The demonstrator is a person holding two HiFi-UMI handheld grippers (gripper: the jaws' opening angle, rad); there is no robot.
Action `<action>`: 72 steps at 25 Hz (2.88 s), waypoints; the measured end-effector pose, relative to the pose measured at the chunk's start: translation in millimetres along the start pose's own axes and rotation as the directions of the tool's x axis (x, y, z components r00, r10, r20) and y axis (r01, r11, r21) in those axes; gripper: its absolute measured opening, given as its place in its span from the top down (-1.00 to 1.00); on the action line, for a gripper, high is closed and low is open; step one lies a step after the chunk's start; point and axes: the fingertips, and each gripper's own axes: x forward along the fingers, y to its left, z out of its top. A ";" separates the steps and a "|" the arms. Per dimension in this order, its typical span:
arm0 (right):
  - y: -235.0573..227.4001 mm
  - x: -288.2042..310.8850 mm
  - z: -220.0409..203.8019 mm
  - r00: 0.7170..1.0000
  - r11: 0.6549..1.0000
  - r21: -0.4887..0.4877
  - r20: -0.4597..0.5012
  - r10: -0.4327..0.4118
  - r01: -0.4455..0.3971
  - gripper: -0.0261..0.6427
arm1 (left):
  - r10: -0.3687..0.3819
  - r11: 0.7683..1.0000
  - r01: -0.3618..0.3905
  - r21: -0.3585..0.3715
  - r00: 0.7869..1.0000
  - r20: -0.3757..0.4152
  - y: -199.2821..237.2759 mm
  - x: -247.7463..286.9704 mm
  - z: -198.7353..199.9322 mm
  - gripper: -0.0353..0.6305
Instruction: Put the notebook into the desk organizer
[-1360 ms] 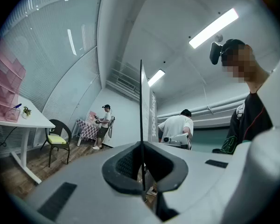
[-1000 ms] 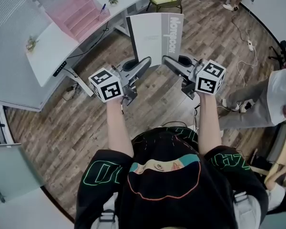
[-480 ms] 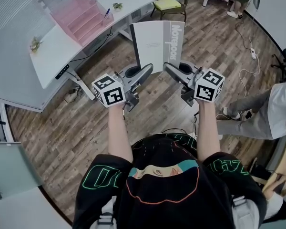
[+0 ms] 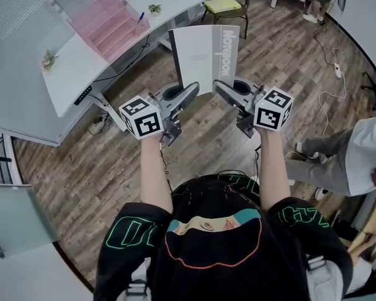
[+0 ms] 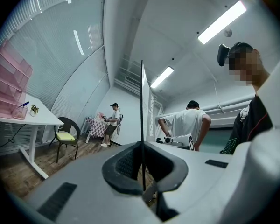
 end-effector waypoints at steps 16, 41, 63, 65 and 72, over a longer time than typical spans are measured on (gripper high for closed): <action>-14.2 -14.6 7.9 0.999 1.000 0.011 0.050 -0.021 0.021 0.88 | 0.007 1.000 -0.007 0.006 1.000 0.003 -2.5 20.6 2.3 0.88; -198.7 148.9 10.2 0.987 0.987 0.061 0.053 -0.151 0.148 0.88 | -0.048 0.998 0.046 -0.041 0.998 -0.048 242.0 56.3 55.8 0.88; -349.9 296.1 38.2 0.971 0.966 0.100 -0.040 -0.234 0.237 0.88 | -0.020 0.988 0.014 -0.153 0.999 -0.036 443.3 83.5 124.2 0.88; -359.5 300.8 40.3 0.973 0.969 0.099 -0.052 -0.223 0.228 0.88 | -0.005 0.986 0.000 -0.166 1.000 -0.025 451.7 87.7 126.8 0.88; -372.4 319.5 37.4 0.984 0.982 0.108 -0.107 -0.140 0.152 0.88 | 0.080 0.977 -0.077 -0.199 0.997 0.008 470.2 82.8 127.8 0.88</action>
